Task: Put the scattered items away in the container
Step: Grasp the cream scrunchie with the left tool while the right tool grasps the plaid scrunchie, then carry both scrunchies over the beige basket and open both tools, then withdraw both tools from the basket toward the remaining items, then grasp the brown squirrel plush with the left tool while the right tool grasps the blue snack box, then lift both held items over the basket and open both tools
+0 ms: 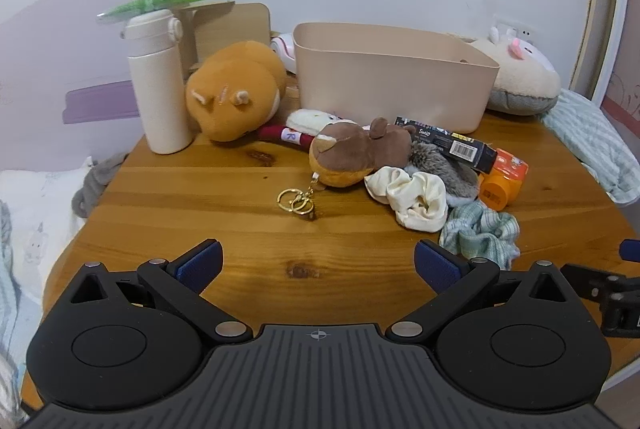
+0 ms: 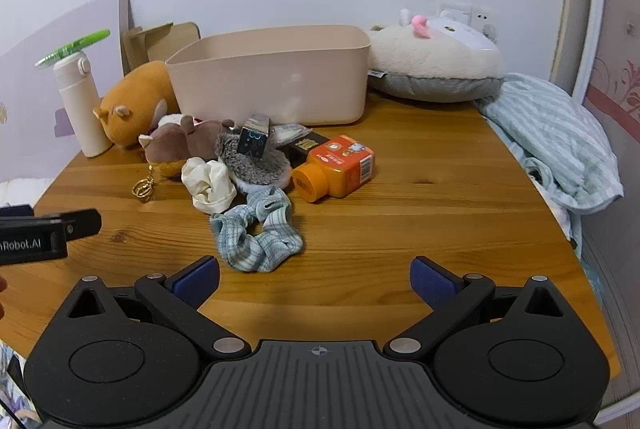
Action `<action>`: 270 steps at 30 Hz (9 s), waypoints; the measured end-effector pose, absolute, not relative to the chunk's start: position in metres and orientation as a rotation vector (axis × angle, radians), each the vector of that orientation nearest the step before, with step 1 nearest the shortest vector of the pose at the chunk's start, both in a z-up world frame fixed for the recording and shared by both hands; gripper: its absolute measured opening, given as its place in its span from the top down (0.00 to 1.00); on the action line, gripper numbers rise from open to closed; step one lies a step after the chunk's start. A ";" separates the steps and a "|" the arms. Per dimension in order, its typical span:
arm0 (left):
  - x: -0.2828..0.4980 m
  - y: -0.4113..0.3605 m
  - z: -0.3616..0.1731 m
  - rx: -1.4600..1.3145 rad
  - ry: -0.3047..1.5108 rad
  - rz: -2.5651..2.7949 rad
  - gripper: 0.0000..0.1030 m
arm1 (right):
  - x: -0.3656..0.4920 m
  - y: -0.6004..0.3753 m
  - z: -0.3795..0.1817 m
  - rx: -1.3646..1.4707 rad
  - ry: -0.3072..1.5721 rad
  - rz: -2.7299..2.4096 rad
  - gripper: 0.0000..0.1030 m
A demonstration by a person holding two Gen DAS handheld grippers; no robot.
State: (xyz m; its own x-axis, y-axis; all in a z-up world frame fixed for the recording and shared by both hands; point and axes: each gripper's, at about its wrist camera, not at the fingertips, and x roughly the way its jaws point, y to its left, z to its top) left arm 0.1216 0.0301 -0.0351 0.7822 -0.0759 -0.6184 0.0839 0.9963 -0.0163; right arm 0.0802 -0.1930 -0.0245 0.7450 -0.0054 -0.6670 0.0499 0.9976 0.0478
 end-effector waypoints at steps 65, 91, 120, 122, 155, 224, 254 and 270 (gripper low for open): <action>0.229 -0.022 -0.086 -0.071 0.780 -0.354 0.86 | 0.182 -0.207 -0.076 0.012 0.818 0.210 0.85; 0.210 0.006 0.028 -0.072 0.531 -0.318 0.86 | 0.169 -0.234 0.053 -0.074 0.500 0.099 0.85; 0.449 -0.035 0.007 0.024 0.895 -0.245 0.86 | 0.391 -0.237 0.024 -0.067 0.707 0.097 0.84; 0.453 -0.034 0.000 0.033 0.920 -0.230 0.85 | 0.395 -0.236 0.016 -0.077 0.733 0.096 0.84; 0.308 0.013 0.063 -0.048 0.653 -0.317 0.18 | 0.247 -0.235 0.062 -0.045 0.557 0.109 0.00; 0.260 -0.026 -0.084 0.429 0.534 -0.374 0.17 | 0.250 -0.180 -0.035 -0.050 0.774 0.199 0.47; 0.223 0.008 -0.023 0.238 0.463 -0.340 0.42 | 0.201 -0.197 0.021 0.000 0.600 0.220 0.79; 0.242 0.021 0.043 0.148 0.359 -0.291 0.41 | 0.206 -0.222 0.071 -0.015 0.472 0.167 0.78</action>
